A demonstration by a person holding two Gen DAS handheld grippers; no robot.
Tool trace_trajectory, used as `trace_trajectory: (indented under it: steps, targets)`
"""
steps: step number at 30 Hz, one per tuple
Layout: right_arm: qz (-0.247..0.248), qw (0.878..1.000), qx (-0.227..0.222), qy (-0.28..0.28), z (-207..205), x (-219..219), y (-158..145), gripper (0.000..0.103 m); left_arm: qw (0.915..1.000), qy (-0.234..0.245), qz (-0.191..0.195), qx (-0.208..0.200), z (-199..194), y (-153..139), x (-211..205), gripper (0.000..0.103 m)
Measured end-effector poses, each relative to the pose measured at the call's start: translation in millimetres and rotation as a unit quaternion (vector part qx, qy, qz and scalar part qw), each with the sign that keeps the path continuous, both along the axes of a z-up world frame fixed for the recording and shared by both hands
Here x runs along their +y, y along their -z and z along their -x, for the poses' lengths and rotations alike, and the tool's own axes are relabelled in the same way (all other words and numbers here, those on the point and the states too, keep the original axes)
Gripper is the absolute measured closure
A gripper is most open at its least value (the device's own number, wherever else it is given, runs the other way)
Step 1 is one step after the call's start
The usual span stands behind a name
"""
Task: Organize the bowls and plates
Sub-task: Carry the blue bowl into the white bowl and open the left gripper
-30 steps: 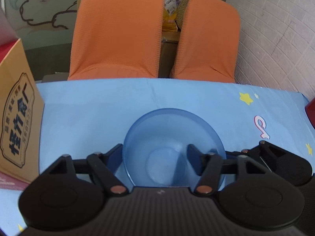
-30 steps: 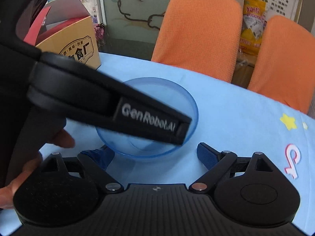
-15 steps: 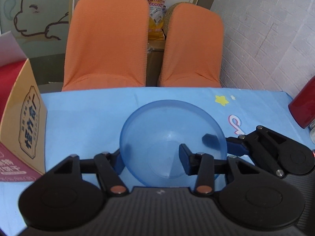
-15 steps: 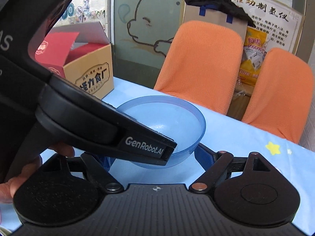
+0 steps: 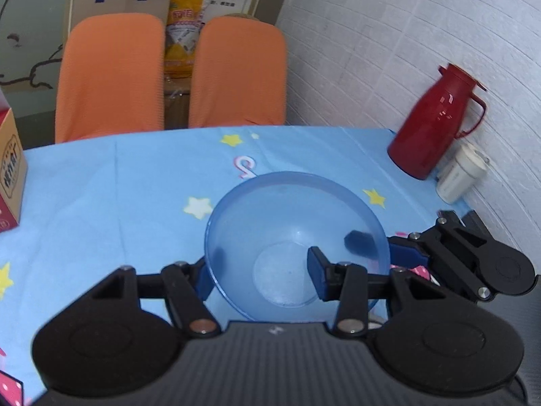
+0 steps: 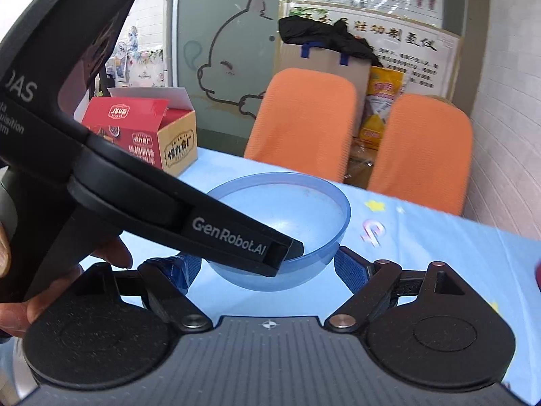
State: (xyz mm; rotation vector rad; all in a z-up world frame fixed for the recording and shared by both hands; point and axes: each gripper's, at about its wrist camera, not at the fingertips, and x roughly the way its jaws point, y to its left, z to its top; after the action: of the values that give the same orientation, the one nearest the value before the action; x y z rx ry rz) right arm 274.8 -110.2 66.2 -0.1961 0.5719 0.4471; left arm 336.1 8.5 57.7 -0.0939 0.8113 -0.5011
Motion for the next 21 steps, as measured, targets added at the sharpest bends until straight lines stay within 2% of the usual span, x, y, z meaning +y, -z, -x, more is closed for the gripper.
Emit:
trace_trajectory:
  steps: [5, 9, 11, 13, 14, 15, 17, 21]
  targets:
    - [-0.008, 0.999, 0.016, 0.026, 44.0, -37.1, 17.8, 0.03, 0.9994, 0.027, -0.023, 0.006, 46.0, 23.3, -43.6, 0.059]
    - [-0.024, 0.998, 0.04, 0.034, 60.2, -53.6, 39.5, 0.03, 0.9983, 0.035, -0.038, 0.028, 66.8, 45.9, -59.7, 0.058]
    - [-0.036, 0.998, 0.048, 0.032, 64.1, -59.2, 49.0, 0.03, 0.9976, 0.033, -0.059, 0.017, 75.2, 50.9, -64.0, 0.055]
    - [-0.042, 0.998, 0.043, 0.029, 68.5, -63.7, 54.2, 0.03, 0.9964, 0.032, -0.077, 0.012, 77.8, 54.5, -64.8, 0.046]
    - [-0.036, 0.998, 0.041, 0.031, 72.2, -65.0, 56.2, 0.03, 0.9964, 0.032, -0.077, 0.011, 77.6, 54.8, -62.8, 0.029]
    - [-0.026, 0.998, 0.042, 0.036, 75.7, -67.0, 57.3, 0.03, 0.9968, 0.028, -0.075, 0.007, 79.1, 54.0, -59.8, 0.022]
    - [-0.025, 0.998, 0.036, 0.046, 87.2, -77.0, 57.9, 0.029, 0.9976, 0.021, -0.066, -0.005, 82.0, 48.3, -52.1, 0.019]
    - [-0.053, 0.995, 0.031, 0.075, 114.0, -105.8, 61.0, 0.029, 0.9982, -0.011, -0.046, -0.037, 90.6, 36.1, -38.3, 0.008]
